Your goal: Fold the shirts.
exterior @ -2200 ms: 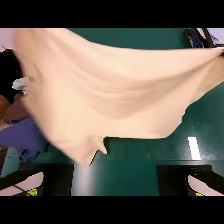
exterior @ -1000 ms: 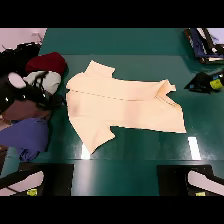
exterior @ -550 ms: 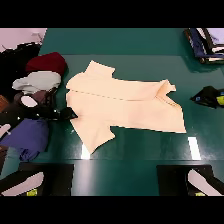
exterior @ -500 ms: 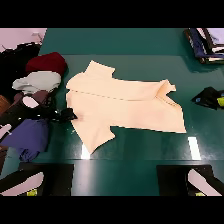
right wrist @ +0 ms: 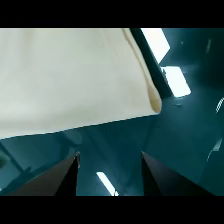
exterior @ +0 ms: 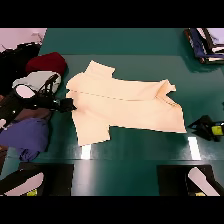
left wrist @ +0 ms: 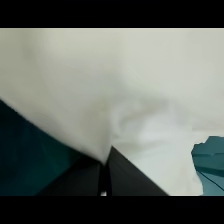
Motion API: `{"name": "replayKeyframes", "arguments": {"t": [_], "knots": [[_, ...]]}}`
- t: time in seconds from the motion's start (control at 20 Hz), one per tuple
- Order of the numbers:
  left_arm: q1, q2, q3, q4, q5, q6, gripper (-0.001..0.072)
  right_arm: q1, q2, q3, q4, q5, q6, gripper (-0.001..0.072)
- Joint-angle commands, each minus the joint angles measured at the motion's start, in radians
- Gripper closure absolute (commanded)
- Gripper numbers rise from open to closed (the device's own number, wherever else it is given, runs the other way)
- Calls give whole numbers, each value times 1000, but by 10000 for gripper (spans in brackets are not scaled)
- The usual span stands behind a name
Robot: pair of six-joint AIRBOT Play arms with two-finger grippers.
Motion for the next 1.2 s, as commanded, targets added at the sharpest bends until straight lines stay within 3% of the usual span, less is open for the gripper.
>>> {"name": "replayKeyframes", "arguments": {"t": [0.0, 0.3, 0.35, 0.45, 0.5, 0.55, 0.8, 1.15], "knots": [[-1, 7, 24, 2, -24, -2, 681, 1, -48, -115, 39, -118, -3, 278], [-2, 7, 24, 3, -29, -2, 681, 135, -200, -64, 87, -225, 23, 293], [-2, 7, 24, 3, -32, -2, 681, 158, -216, -49, 85, -237, 22, 432], [-2, 8, 24, 3, -32, -2, 682, 200, -219, -23, 63, -266, 22, 541], [-2, 11, 24, 3, -32, -3, 682, 217, -212, -13, 57, -271, 21, 672], [-2, 22, 27, 9, -33, -4, 682, 233, -196, 0, 45, -271, 21, 698], [-1, 213, 242, 131, -102, -62, 682, 303, -7, 238, 47, -224, 21, 699], [-1, 360, 1006, 240, -140, -89, 682, 367, 183, 910, 42, -234, 22, 700]]}}
